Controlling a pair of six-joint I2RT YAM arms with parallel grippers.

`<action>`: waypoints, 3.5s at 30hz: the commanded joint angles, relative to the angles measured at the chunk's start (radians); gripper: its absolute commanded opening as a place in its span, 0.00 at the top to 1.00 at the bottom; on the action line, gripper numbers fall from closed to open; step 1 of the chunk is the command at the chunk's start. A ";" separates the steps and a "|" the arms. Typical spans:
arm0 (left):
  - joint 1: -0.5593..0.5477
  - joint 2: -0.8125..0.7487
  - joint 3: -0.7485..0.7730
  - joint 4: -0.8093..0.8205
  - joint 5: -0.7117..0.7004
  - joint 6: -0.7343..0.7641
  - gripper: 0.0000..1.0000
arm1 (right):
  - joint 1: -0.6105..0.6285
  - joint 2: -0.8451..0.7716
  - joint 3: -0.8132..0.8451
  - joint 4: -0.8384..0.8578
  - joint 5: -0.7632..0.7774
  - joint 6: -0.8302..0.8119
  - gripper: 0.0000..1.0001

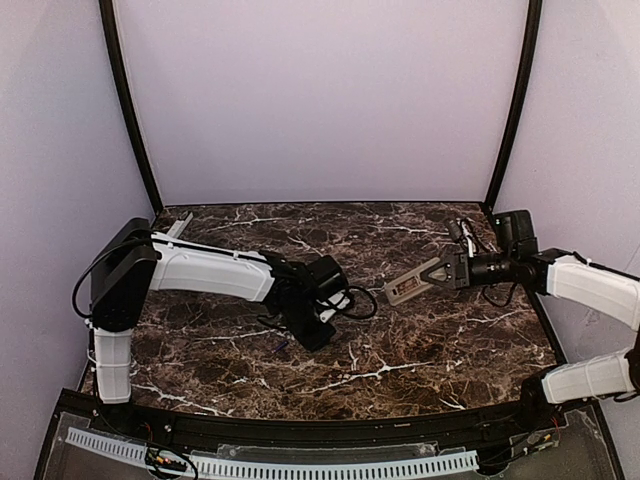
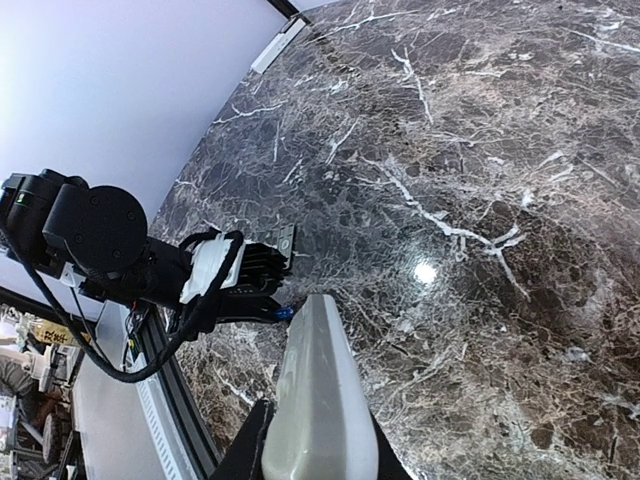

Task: Load the batteries into the remote control
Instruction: Pick up the battery from the center of the board, then place the battery in the battery compartment.

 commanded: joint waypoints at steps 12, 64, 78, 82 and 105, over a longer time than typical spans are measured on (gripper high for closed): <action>-0.035 -0.444 -0.197 0.497 0.199 0.244 0.98 | 0.077 -0.013 -0.092 0.255 -0.171 0.179 1.00; -0.085 -0.297 -0.092 0.466 0.211 0.284 0.92 | 0.252 0.005 -0.082 0.446 -0.178 0.328 1.00; -0.085 -0.306 -0.101 0.449 0.191 0.287 0.81 | 0.252 0.003 -0.083 0.453 -0.175 0.341 1.00; -0.085 -0.306 -0.100 0.447 0.185 0.286 0.78 | 0.252 0.009 -0.082 0.453 -0.176 0.341 1.00; -0.078 -0.379 -0.127 0.471 0.036 0.286 0.50 | 0.252 0.046 -0.083 0.412 -0.164 0.321 1.00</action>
